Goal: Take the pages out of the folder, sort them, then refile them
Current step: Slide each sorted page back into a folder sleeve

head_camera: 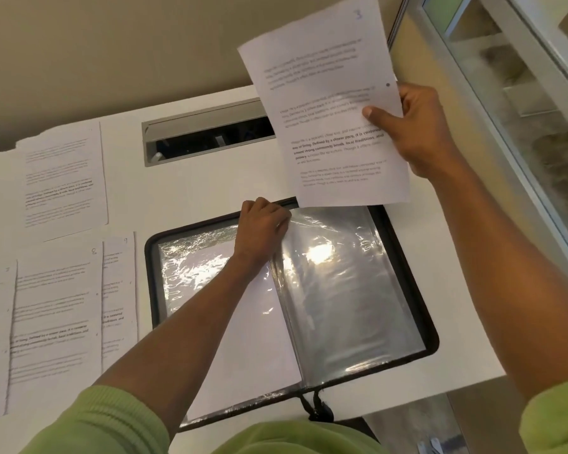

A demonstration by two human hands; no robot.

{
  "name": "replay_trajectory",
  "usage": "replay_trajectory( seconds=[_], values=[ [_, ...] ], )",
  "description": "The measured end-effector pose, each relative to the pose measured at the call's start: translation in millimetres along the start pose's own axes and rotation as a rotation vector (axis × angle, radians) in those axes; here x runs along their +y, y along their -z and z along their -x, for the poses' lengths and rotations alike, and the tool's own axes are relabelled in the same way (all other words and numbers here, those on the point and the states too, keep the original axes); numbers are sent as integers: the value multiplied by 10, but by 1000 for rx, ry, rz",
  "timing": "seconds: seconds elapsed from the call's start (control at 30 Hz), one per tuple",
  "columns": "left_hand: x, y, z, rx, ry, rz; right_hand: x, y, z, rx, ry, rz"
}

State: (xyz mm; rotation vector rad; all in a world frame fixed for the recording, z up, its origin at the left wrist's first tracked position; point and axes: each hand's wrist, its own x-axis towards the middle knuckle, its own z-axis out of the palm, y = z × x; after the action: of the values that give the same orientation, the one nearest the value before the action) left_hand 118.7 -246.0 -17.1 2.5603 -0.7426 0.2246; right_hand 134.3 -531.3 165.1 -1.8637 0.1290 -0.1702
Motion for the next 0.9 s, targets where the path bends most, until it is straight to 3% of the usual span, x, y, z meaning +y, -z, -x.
replay_trajectory(
  seconds=[0.43,0.9],
  values=[
    [-123,19,34,29,-141,17,-99,-490,-561,-263,1,171],
    [-113,29,-4,9,-86,58,367,-944,-773,-483,-185,248]
  ],
)
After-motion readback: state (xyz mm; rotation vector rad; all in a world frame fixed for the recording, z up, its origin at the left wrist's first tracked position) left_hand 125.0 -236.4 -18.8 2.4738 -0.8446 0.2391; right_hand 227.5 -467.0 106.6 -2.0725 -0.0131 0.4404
